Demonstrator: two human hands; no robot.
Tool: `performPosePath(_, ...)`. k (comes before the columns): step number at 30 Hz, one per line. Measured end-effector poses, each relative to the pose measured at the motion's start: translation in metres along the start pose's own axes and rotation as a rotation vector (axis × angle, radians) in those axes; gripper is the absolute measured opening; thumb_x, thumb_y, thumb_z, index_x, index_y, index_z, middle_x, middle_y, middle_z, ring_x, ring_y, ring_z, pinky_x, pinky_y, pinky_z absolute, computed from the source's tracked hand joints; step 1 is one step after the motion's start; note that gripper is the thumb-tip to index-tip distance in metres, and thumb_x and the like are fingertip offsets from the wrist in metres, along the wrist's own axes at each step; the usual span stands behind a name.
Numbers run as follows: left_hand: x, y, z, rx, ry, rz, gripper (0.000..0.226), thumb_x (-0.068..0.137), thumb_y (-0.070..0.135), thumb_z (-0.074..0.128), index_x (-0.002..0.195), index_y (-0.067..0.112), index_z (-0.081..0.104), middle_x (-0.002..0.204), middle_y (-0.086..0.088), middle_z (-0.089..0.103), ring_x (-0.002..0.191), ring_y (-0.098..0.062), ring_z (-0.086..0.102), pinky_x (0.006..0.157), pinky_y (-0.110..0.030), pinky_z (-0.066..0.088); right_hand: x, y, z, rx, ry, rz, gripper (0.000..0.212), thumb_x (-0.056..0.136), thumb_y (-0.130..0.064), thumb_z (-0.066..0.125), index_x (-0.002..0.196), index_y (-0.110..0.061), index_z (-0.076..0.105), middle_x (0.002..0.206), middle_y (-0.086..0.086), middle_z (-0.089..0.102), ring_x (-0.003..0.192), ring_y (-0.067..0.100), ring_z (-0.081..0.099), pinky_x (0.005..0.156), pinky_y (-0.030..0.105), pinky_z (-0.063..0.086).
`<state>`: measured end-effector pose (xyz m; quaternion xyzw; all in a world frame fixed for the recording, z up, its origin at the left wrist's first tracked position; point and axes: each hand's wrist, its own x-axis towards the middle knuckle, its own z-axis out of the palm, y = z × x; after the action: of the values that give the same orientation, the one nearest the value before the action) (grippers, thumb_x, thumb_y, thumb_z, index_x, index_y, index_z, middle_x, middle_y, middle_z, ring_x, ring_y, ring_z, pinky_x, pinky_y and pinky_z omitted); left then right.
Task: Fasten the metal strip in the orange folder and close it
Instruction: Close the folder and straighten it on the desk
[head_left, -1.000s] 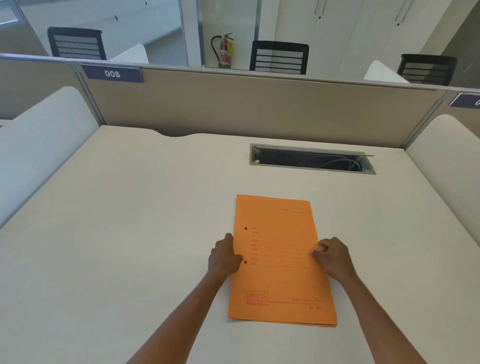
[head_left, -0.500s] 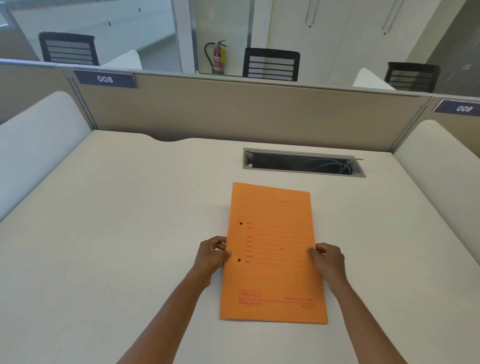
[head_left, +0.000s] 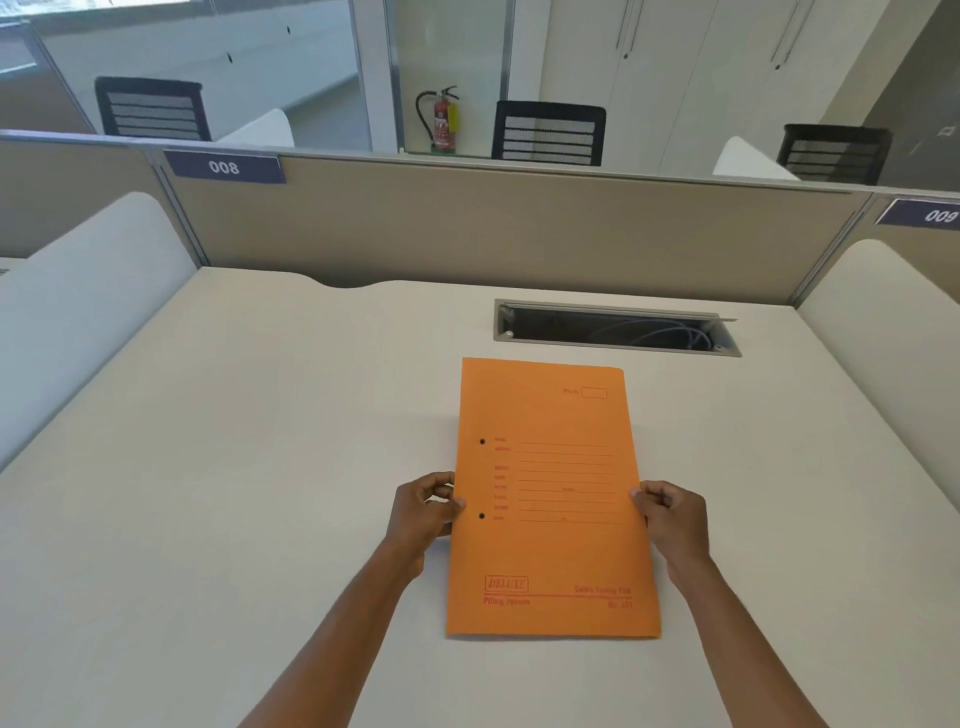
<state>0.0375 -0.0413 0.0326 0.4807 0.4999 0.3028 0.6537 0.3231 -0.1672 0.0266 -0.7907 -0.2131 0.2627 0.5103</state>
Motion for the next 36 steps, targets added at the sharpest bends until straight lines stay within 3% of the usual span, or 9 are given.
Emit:
performPosePath(7, 0.011, 0.02, -0.037, -0.011, 0.083, 0.054, 0.022, 0.081, -0.003, 0.07, 0.097, 0.012, 0.074, 0.08, -0.008, 0.066, 0.073, -0.021, 0.072, 0.061, -0.033, 0.059, 0.006, -0.024, 0.037, -0.007, -0.051, -0.021, 0.01, 0.084, -0.01, 0.072, 0.075, -0.013, 0.075, 0.08, 0.011, 0.075, 0.075, 0.024, 0.068, 0.075, 0.042, 0.058)
performPosePath(13, 0.049, 0.048, -0.094, 0.059, 0.254, 0.067, 0.019, 0.084, -0.005, 0.066, 0.097, 0.006, 0.073, 0.074, -0.011, 0.065, 0.076, -0.026, 0.067, 0.077, -0.043, 0.059, 0.012, -0.063, 0.112, -0.156, -0.111, -0.147, 0.01, 0.083, -0.008, 0.072, 0.076, -0.003, 0.076, 0.075, 0.01, 0.074, 0.078, 0.028, 0.071, 0.076, 0.04, 0.059)
performPosePath(17, 0.074, 0.048, -0.122, 0.145, 0.325, 0.062, 0.016, 0.084, -0.002, 0.066, 0.097, 0.006, 0.073, 0.078, -0.014, 0.07, 0.077, -0.027, 0.068, 0.079, -0.042, 0.058, 0.015, -0.078, 0.153, -0.258, -0.155, -0.196, 0.013, 0.085, -0.006, 0.071, 0.075, 0.002, 0.074, 0.075, 0.015, 0.073, 0.079, 0.03, 0.07, 0.074, 0.035, 0.055)
performPosePath(20, 0.093, 0.05, -0.139, 0.197, 0.38, 0.046, 0.015, 0.084, 0.0, 0.067, 0.092, 0.01, 0.075, 0.08, -0.012, 0.073, 0.079, -0.025, 0.07, 0.079, -0.037, 0.057, 0.022, -0.09, 0.18, -0.294, -0.176, -0.197, 0.017, 0.087, -0.002, 0.066, 0.076, 0.011, 0.07, 0.08, 0.024, 0.073, 0.082, 0.035, 0.069, 0.073, 0.037, 0.055)
performPosePath(23, 0.11, 0.052, -0.147, 0.252, 0.426, 0.044, 0.013, 0.083, 0.001, 0.067, 0.09, 0.01, 0.074, 0.079, -0.005, 0.071, 0.078, -0.019, 0.067, 0.079, -0.034, 0.055, 0.031, -0.102, 0.201, -0.332, -0.186, -0.185, 0.018, 0.087, 0.005, 0.056, 0.077, 0.01, 0.071, 0.087, 0.018, 0.074, 0.084, 0.03, 0.069, 0.068, 0.031, 0.051)
performPosePath(26, 0.127, 0.055, -0.154, 0.33, 0.448, 0.041, 0.018, 0.083, 0.003, 0.067, 0.099, 0.006, 0.073, 0.089, -0.009, 0.071, 0.088, -0.026, 0.067, 0.085, -0.038, 0.055, 0.038, -0.11, 0.219, -0.383, -0.191, -0.183, 0.021, 0.087, 0.007, 0.05, 0.078, 0.013, 0.068, 0.087, 0.018, 0.074, 0.084, 0.03, 0.069, 0.07, 0.038, 0.058)
performPosePath(30, 0.141, 0.054, -0.158, 0.462, 0.474, 0.052, 0.021, 0.083, 0.003, 0.067, 0.103, 0.003, 0.072, 0.092, -0.011, 0.071, 0.086, -0.025, 0.065, 0.079, -0.031, 0.05, 0.044, -0.113, 0.236, -0.432, -0.179, -0.194, 0.021, 0.088, 0.004, 0.049, 0.085, 0.013, 0.068, 0.088, 0.024, 0.072, 0.084, 0.037, 0.068, 0.076, 0.047, 0.059)
performPosePath(36, 0.147, 0.053, -0.157, 0.597, 0.472, 0.064, 0.007, 0.082, 0.002, 0.066, 0.085, 0.004, 0.072, 0.081, -0.01, 0.069, 0.077, -0.027, 0.063, 0.072, -0.029, 0.046, 0.045, -0.106, 0.245, -0.508, -0.141, -0.163, 0.021, 0.09, 0.0, 0.051, 0.082, 0.002, 0.071, 0.088, 0.016, 0.072, 0.083, 0.032, 0.068, 0.073, 0.037, 0.058)
